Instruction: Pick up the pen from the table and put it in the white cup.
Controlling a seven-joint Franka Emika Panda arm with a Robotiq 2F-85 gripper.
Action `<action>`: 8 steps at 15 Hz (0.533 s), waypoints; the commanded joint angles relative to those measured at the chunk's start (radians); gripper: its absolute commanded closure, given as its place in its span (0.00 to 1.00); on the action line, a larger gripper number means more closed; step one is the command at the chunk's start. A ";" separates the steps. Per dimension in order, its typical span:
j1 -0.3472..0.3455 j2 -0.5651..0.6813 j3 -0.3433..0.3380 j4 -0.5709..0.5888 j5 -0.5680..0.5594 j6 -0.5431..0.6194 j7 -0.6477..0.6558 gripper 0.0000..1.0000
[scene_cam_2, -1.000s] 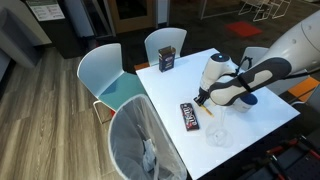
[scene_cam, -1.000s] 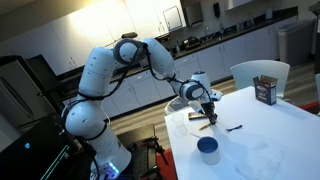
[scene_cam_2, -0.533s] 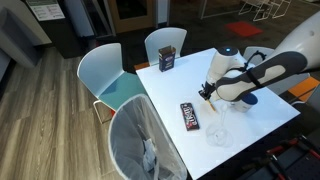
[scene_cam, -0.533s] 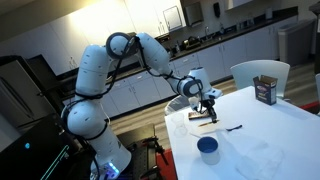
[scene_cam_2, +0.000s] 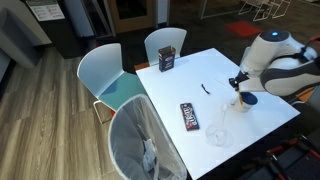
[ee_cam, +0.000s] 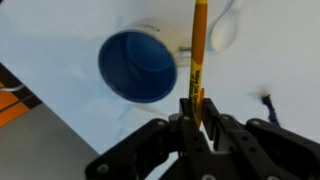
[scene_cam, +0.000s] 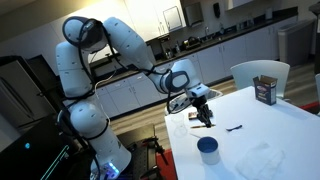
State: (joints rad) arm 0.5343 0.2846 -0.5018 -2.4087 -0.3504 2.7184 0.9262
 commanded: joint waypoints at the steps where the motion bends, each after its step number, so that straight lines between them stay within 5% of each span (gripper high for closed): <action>1: 0.174 -0.177 -0.263 -0.128 -0.242 0.000 0.277 0.96; 4: 0.280 -0.209 -0.457 -0.099 -0.504 -0.015 0.527 0.96; 8: 0.324 -0.262 -0.524 -0.096 -0.828 -0.070 0.847 0.96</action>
State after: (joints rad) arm 0.8113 0.0725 -0.9987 -2.5002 -1.0099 2.7142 1.5762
